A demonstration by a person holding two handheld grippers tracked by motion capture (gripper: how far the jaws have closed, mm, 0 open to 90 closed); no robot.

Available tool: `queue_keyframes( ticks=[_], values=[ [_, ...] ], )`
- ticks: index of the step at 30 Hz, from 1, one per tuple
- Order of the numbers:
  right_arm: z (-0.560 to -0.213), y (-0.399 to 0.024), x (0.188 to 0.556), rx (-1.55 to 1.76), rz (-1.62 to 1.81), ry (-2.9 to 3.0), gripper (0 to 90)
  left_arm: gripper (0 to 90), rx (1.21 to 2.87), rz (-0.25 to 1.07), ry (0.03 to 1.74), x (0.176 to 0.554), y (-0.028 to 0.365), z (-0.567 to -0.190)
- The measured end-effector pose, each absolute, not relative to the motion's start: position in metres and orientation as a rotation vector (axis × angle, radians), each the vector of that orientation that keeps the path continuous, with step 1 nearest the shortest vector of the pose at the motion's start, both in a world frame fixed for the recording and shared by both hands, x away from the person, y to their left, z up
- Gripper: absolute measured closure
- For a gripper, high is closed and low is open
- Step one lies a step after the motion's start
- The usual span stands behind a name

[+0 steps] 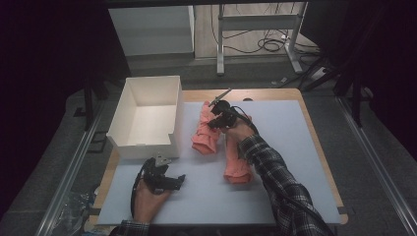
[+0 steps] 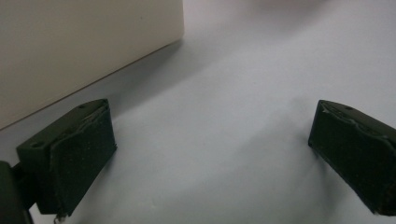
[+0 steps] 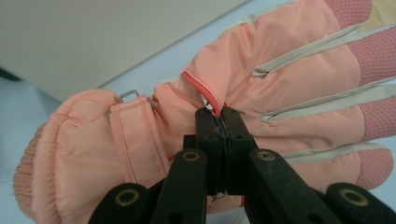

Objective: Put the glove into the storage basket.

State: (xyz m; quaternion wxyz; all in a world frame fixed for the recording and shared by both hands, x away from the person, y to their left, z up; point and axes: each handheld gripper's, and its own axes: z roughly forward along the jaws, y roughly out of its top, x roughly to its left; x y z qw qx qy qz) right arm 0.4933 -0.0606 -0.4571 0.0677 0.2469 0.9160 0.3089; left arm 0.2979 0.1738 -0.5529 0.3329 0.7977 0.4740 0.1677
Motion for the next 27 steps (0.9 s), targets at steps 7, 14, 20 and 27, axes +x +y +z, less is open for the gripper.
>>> queue_keyframes(
  ticks=[7,14,20,27],
  values=[
    [-0.425,-0.068,0.480,0.665,0.950,2.776,87.5,0.5,2.084,0.439,1.235,0.298,0.174,-0.553],
    [-0.398,-0.088,0.463,0.603,0.942,2.810,87.4,0.5,2.078,0.441,1.237,0.298,0.174,-0.553],
    [-0.385,-0.109,0.446,0.592,0.890,2.828,87.4,0.5,2.078,0.439,1.238,0.298,0.173,-0.553],
    [-0.379,-0.132,0.427,0.576,0.820,2.844,87.4,0.4,2.077,0.439,1.239,0.298,0.173,-0.553]
  ],
)
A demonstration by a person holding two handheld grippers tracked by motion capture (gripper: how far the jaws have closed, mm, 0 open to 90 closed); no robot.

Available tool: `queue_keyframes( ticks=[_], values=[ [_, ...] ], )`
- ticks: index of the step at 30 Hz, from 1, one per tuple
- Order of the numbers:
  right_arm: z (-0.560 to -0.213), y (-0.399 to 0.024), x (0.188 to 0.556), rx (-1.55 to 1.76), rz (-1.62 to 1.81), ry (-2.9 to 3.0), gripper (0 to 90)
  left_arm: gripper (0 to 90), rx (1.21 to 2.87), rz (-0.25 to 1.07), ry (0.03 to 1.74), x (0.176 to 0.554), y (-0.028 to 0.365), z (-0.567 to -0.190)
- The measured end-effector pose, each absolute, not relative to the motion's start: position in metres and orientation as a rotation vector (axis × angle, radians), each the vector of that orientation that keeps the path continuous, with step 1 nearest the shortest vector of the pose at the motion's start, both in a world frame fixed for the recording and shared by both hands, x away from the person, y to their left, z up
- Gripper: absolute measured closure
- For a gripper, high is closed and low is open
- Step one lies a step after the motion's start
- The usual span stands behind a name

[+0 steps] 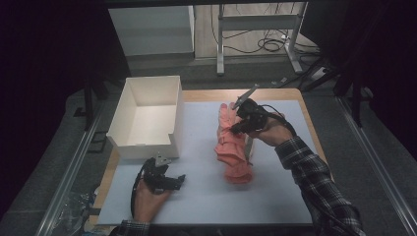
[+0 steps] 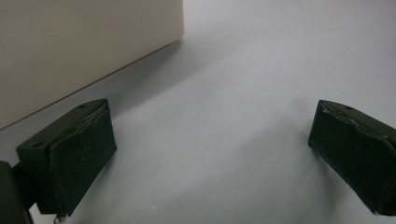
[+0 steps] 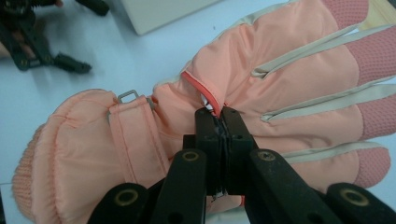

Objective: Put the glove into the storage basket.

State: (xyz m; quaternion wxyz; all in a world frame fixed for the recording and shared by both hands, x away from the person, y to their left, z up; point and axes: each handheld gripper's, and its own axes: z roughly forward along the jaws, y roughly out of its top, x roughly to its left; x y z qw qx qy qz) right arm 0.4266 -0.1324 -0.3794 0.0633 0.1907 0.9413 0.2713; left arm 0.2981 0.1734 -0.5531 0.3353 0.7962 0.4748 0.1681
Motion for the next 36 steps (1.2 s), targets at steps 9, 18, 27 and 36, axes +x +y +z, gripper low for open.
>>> queue_keyframes(
  ticks=[9,18,27,36],
  values=[
    [-0.397,-0.149,0.417,0.597,0.758,2.901,87.2,0.5,2.087,0.436,1.236,0.298,0.174,-0.553],
    [-0.427,-0.145,0.420,0.593,0.691,2.920,87.1,0.5,2.083,0.436,1.237,0.298,0.174,-0.553],
    [-0.441,-0.147,0.420,0.614,0.654,2.917,87.1,0.5,2.083,0.437,1.237,0.298,0.174,-0.553],
    [-0.454,-0.148,0.420,0.635,0.652,2.914,87.1,0.5,2.084,0.437,1.236,0.298,0.174,-0.553]
  ],
)
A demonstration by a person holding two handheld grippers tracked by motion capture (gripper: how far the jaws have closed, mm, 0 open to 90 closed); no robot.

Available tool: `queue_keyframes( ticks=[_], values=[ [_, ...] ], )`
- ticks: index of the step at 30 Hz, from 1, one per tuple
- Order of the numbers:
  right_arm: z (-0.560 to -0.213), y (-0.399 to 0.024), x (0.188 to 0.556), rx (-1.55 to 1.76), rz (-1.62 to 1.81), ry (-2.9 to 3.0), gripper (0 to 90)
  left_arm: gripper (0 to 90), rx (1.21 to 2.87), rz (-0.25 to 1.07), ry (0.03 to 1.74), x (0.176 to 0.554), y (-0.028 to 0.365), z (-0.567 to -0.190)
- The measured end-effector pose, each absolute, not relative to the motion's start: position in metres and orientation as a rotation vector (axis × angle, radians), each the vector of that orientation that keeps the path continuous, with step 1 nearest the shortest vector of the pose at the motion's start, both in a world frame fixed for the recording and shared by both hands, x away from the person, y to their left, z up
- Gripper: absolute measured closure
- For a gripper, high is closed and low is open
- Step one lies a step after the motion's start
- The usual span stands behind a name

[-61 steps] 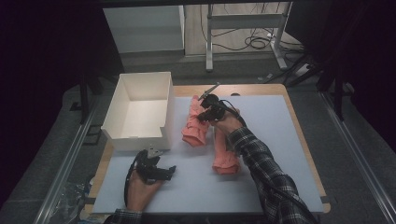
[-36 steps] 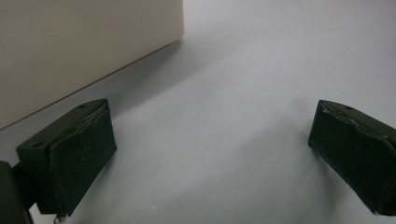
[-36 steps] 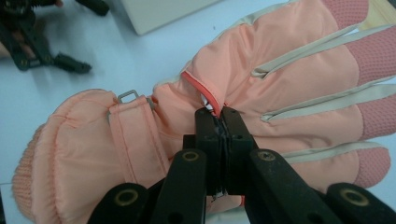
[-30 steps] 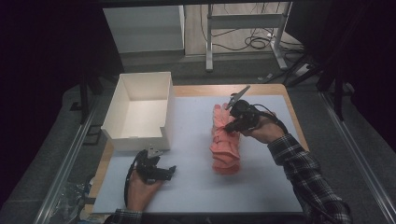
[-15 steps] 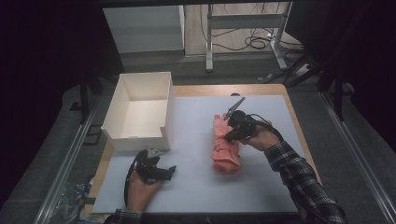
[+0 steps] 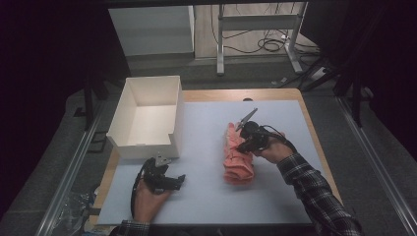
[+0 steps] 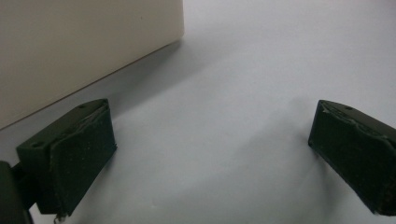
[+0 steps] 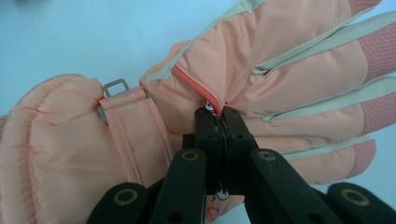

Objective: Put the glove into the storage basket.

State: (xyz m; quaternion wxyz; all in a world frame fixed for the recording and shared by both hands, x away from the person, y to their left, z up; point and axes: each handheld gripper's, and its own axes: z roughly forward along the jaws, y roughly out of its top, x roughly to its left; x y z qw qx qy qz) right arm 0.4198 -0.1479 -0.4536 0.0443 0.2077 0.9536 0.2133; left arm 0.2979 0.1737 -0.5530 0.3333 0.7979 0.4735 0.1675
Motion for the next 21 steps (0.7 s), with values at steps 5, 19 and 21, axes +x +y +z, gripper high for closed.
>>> queue_keyframes(
  ticks=[5,19,21],
  values=[
    [-0.458,-0.148,0.418,0.643,0.660,2.908,86.8,0.5,2.083,0.437,1.237,0.298,0.174,-0.553],
    [-0.447,-0.156,0.415,0.663,0.737,2.873,70.7,0.5,2.086,0.436,1.237,0.298,0.174,-0.553],
    [-0.445,-0.156,0.414,0.656,0.739,2.865,67.3,0.5,2.085,0.436,1.237,0.298,0.174,-0.553]
  ],
)
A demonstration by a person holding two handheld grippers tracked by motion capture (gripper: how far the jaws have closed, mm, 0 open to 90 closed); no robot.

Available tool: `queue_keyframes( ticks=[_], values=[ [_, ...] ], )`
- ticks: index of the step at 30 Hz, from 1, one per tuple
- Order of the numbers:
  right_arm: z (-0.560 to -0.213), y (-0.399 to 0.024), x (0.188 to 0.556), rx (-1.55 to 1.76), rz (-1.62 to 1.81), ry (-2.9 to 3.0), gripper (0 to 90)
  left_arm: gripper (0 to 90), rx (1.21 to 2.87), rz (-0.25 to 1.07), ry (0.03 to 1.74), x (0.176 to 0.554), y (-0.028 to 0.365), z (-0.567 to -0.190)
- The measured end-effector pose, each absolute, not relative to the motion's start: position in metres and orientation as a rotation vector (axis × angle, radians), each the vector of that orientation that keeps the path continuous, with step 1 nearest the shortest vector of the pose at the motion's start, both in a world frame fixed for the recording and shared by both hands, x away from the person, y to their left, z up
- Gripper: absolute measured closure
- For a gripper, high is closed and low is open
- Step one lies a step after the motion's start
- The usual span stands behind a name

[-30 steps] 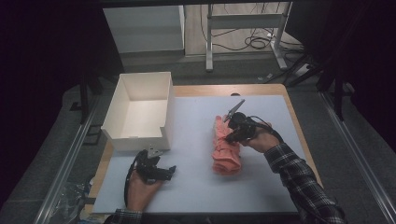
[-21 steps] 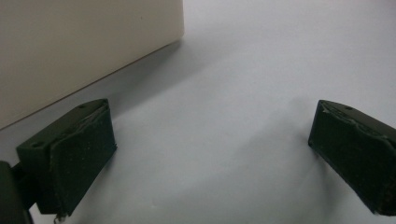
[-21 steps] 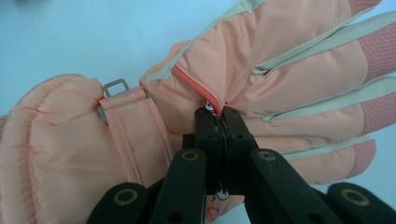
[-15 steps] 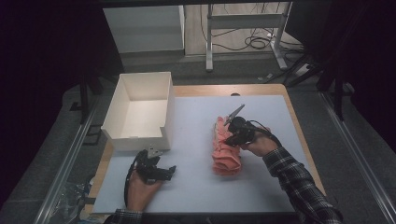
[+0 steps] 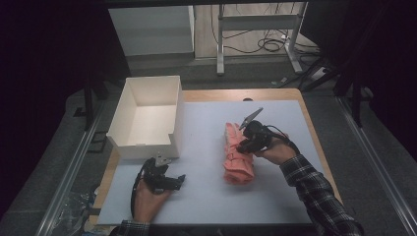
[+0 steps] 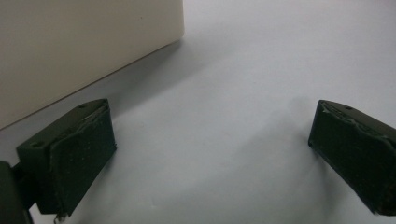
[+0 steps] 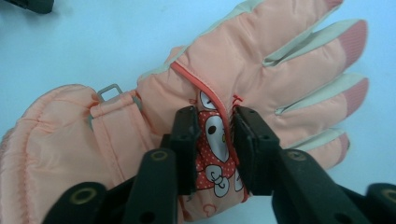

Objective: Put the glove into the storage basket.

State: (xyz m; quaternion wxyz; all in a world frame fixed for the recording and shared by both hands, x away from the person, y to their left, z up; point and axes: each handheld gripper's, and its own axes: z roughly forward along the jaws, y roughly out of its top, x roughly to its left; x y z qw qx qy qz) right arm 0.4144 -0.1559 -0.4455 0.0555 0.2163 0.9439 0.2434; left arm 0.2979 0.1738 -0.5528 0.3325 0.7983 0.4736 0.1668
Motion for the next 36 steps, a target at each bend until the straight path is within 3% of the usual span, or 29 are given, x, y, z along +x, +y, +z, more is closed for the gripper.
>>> queue_keyframes(
  ticks=[9,20,24,36],
  values=[
    [-0.438,-0.159,0.410,0.646,0.752,2.832,54.4,0.5,2.087,0.438,1.236,0.298,0.174,-0.553],
    [-0.419,-0.172,0.407,0.671,0.807,2.784,51.8,0.5,2.085,0.438,1.235,0.298,0.174,-0.553],
    [-0.418,-0.185,0.407,0.715,0.815,2.765,53.4,0.5,2.086,0.438,1.237,0.298,0.174,-0.553],
    [-0.441,-0.222,0.397,0.803,0.881,2.719,71.0,0.5,2.083,0.436,1.237,0.298,0.174,-0.553]
  ],
)
